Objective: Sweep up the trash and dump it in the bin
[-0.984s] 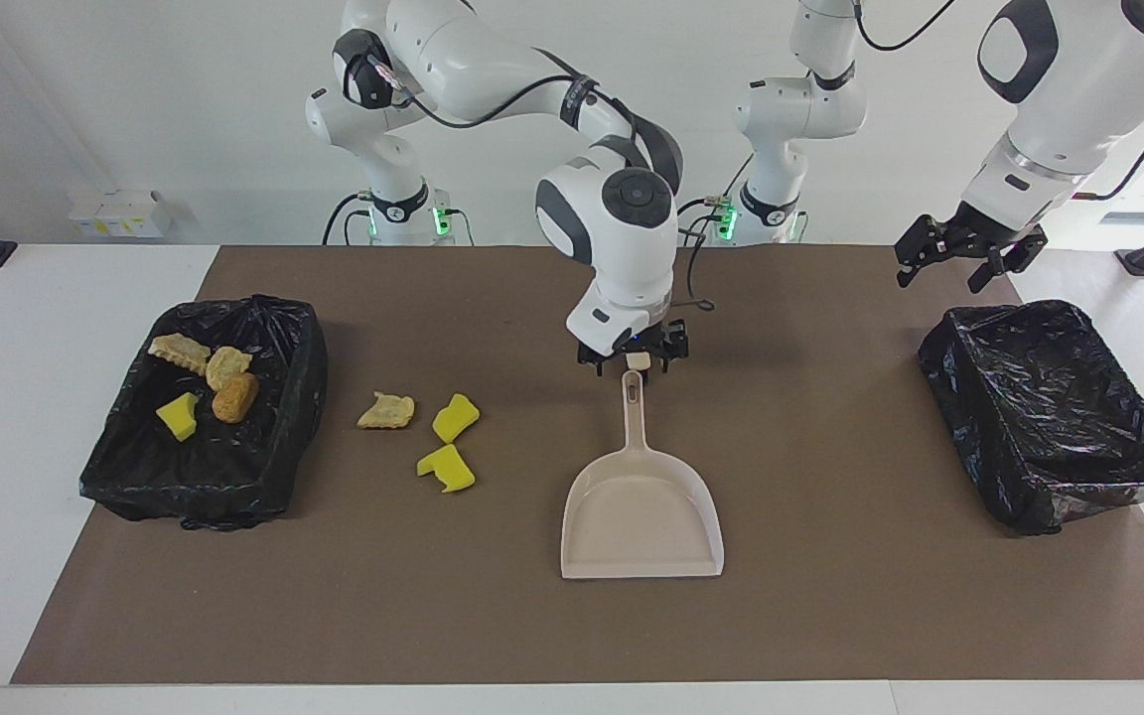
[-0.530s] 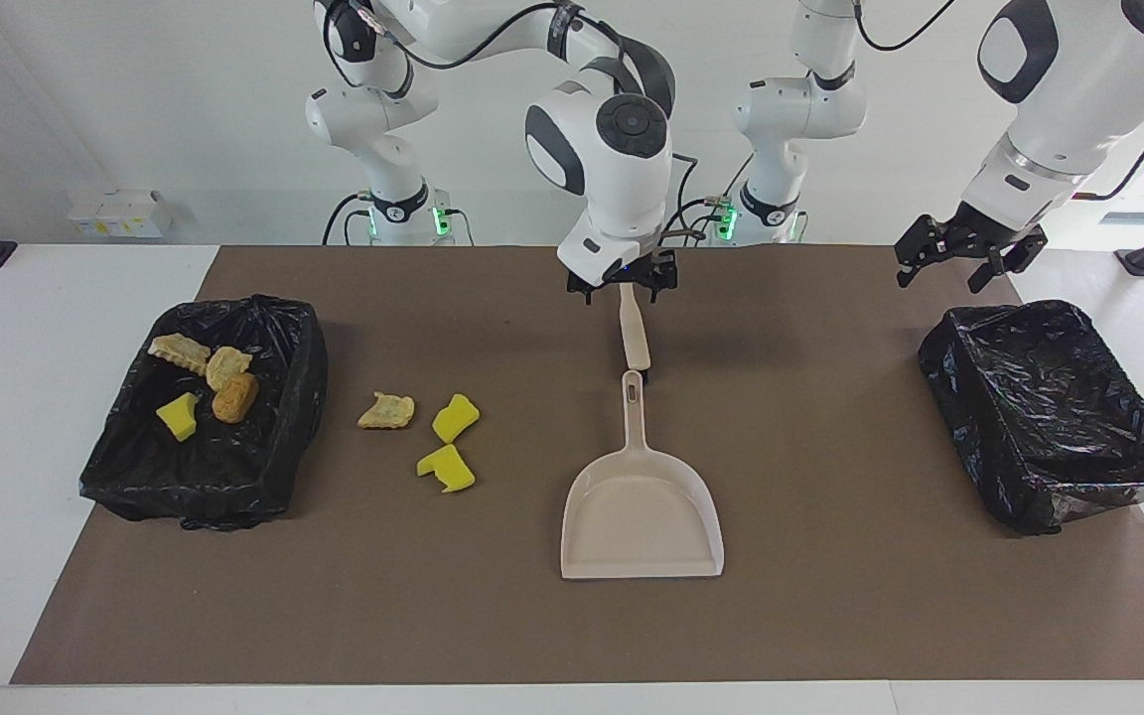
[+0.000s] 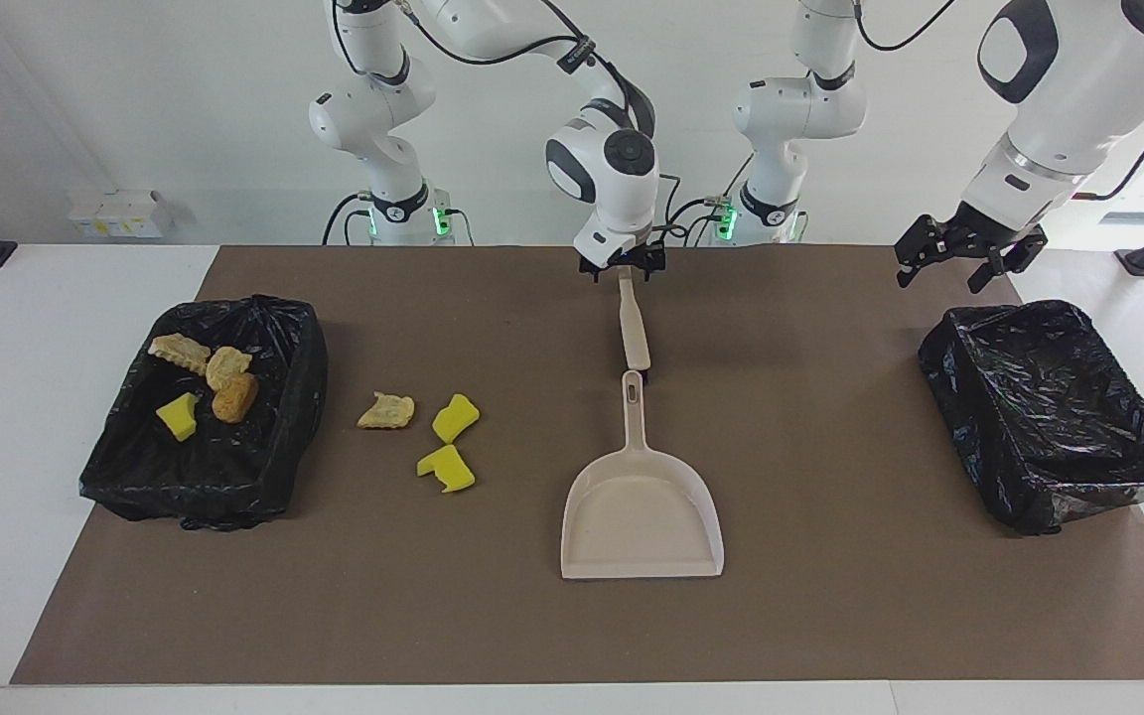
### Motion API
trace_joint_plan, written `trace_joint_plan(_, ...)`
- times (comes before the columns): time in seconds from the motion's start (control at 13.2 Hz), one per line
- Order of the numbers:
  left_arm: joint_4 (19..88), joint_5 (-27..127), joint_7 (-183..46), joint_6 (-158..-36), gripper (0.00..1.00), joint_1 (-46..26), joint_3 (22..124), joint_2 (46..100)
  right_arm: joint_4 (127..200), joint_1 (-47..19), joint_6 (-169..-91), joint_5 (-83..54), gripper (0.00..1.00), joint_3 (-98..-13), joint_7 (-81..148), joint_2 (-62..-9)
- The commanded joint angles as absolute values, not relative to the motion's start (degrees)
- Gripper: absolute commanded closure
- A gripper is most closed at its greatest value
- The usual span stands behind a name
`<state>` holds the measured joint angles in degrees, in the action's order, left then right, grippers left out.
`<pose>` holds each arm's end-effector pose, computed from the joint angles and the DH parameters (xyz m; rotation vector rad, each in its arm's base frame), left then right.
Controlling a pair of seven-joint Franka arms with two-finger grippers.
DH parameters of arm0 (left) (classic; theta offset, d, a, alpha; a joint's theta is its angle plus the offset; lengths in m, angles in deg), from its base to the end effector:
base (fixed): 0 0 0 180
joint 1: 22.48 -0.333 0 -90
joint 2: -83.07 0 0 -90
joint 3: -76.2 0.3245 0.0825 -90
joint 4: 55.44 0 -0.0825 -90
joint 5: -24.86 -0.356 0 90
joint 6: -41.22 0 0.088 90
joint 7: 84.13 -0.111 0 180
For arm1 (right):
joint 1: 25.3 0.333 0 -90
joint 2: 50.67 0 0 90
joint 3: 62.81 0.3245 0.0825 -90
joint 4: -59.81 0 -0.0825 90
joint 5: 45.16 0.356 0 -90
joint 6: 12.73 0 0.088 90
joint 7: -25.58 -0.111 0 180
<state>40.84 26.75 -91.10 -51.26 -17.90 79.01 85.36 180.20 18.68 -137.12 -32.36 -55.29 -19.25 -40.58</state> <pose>0.5151 -0.0189 0.6048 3.0965 -0.2338 -0.0385 0.3293 0.4265 0.3518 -3.0680 0.0318 0.3386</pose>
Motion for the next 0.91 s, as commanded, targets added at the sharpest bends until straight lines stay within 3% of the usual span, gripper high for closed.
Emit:
trace_joint_plan(0.0, 41.4, 25.9, -91.7, -51.9, 0.00, -17.5, 78.6, 86.5, 182.2, 18.3, -138.3, -31.1, 0.07, -55.1, -18.6, -42.6)
trace_joint_plan(0.08, 41.4, 25.8, -91.9, -53.2, 0.00, -17.6, 78.6, 86.2, 182.2, 18.3, -138.3, -31.1, 0.08, -55.1, -18.6, -42.7)
trace_joint_plan(0.15, 41.3, 25.8, -91.9, -55.3, 0.00, -17.5, 78.6, 85.8, 182.2, 18.3, -138.3, -31.2, 0.19, -55.1, -18.5, -42.6)
trace_joint_plan(0.23, 41.3, 25.7, -91.9, -56.3, 0.00, -17.6, 78.6, 85.5, 182.2, 18.3, -138.3, -31.2, 0.46, -55.1, -17.3, -42.6)
trace_joint_plan(0.3, 41.2, 25.7, -91.9, -56.9, 0.00, -17.5, 78.6, 85.0, 182.2, 18.3, -138.3, -31.2, 0.65, -55.1, -16.3, -42.6)
trace_joint_plan(0.53, 39.0, 26.1, -91.9, -59.2, 0.00, -17.4, 78.6, 80.9, 182.2, 18.2, -138.4, -31.2, 0.97, -55.1, -15.8, -42.6)
trace_joint_plan(0.83, 36.1, 26.3, -92.0, -64.1, 0.00, -14.4, 78.4, 75.4, 179.6, 17.1, -134.2, -31.5, 1.00, -55.3, -11.4, -41.3)
